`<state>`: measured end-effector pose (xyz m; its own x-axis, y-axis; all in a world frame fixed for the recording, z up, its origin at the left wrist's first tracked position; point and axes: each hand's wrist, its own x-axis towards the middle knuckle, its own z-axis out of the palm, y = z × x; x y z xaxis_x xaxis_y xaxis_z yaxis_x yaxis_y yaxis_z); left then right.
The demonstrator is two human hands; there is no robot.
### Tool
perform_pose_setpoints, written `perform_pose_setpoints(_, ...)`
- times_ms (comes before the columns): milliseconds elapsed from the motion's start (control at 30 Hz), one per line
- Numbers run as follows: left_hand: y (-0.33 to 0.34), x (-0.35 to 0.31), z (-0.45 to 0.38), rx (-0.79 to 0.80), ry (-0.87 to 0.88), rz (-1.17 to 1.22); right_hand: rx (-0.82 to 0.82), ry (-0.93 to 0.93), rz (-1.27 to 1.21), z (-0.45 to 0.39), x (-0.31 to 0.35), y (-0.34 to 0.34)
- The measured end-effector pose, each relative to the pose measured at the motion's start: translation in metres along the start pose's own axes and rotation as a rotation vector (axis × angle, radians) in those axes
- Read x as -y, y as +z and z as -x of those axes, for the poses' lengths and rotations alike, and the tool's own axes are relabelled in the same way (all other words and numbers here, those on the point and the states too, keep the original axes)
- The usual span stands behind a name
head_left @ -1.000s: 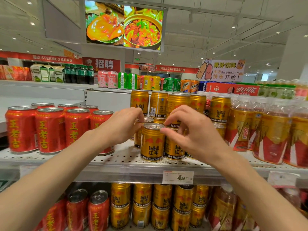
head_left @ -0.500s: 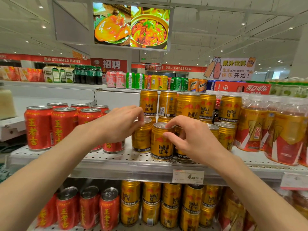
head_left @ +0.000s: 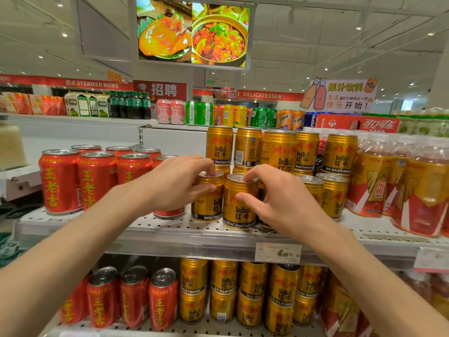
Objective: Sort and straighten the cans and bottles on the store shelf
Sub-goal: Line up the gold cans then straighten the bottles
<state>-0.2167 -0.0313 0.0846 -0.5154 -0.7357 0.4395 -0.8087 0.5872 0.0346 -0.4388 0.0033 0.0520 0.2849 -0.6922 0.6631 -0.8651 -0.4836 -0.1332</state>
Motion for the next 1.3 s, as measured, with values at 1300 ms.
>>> perform_pose_setpoints(1300, 0.022, 0.007, 0.006, -0.074, 0.079, -0.060, -0.043, 0.100, 0.174, 0.001, 0.011, 0.021)
